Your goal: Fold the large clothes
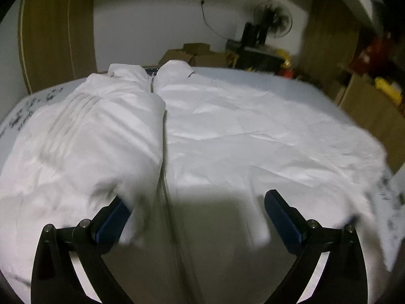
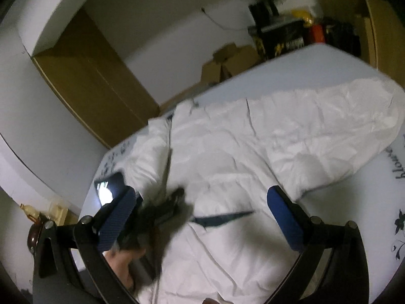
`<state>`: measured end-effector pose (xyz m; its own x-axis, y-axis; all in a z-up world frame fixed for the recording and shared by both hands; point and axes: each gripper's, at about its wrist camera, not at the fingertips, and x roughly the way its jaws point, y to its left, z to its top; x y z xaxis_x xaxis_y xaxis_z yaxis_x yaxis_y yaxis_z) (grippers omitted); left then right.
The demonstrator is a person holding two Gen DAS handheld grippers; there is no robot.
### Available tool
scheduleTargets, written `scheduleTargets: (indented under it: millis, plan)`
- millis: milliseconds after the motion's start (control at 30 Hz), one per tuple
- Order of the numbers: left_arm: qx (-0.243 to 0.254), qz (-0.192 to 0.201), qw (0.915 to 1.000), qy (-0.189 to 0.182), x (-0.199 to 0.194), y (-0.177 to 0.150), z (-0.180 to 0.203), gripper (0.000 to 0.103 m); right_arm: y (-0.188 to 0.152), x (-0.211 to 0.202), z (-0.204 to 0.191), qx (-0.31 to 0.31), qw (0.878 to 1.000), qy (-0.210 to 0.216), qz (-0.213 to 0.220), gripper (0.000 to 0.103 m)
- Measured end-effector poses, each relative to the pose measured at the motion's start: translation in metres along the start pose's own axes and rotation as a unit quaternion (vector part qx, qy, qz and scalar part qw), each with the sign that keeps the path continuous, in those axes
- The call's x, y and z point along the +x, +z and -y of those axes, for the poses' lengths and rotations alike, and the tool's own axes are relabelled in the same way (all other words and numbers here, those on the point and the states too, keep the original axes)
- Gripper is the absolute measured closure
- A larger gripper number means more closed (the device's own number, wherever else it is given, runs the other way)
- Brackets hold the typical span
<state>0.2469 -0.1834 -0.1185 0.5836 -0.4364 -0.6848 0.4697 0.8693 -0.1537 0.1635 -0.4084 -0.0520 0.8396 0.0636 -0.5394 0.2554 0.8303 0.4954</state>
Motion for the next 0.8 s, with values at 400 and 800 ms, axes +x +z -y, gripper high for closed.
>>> scheduleTargets:
  millis: [400, 800]
  plan:
    - [-0.128, 0.113, 0.9818, 0.082, -0.213, -0.085, -0.109, 0.0, -0.021, 0.137, -0.192, -0.291, 0.947, -0.095, -0.097, 0.0]
    - [-0.192, 0.087, 0.9768, 0.035, -0.243, -0.133, -0.157, 0.0, -0.079, 0.32, -0.252, -0.374, 0.878, -0.23, -0.191, 0.069]
